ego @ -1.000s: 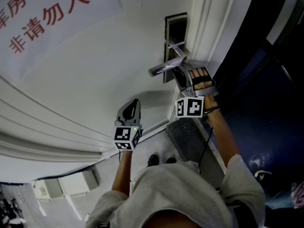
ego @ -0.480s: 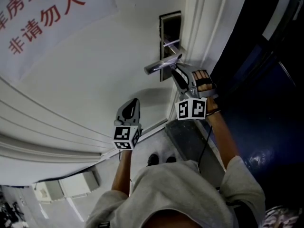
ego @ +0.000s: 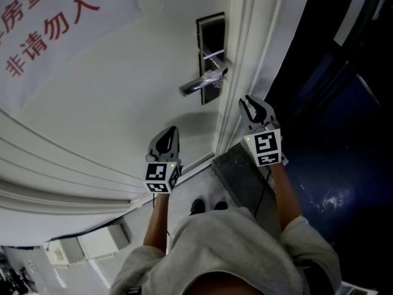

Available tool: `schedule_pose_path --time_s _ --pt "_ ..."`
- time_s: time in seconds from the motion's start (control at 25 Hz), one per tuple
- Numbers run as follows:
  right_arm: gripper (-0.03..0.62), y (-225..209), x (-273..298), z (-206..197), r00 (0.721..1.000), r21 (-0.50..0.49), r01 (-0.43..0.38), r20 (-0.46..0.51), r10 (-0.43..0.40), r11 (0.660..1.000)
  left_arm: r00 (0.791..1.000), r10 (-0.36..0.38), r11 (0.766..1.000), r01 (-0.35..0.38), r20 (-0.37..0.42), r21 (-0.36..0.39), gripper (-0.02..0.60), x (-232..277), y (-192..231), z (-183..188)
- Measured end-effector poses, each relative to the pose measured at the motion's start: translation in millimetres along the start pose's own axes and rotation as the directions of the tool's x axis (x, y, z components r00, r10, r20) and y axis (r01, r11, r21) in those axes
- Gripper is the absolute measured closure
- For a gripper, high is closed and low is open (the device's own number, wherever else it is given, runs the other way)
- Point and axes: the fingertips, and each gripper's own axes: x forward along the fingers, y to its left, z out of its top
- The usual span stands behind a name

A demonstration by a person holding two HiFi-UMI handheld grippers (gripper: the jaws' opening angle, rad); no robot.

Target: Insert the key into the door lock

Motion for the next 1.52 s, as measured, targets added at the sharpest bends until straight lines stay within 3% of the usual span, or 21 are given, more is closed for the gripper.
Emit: schedule_pose_path --time_s 0.12,0.4,1.04,1.52 --pt "0.539 -13 -17 -15 0.999 0.105 0.051 -0.008 -0.05 0.993 1.0 -0.011 1.0 0.011 -0.003 0.002 0.563 4 -2 0" --pt "0.566 -30 -59 -55 0.986 0.219 0.163 -0.058 -0.154 0.962 0.999 -0.047 0.999 0.047 -0.008 0.0 0.563 16 -14 -2" --pt "0.573 -35 -132 -105 0.953 0.271 0.296 -0.148 -0.265 0.916 0.997 -0.074 0.997 0.074 -0.033 -0.016 0.563 23 -25 -16" --pt "0.574 -35 -132 -101 0.956 0.298 0.289 -0.134 -0.26 0.91 0.996 -0.076 0.997 0.075 -0.042 -0.024 0.563 24 -28 -22"
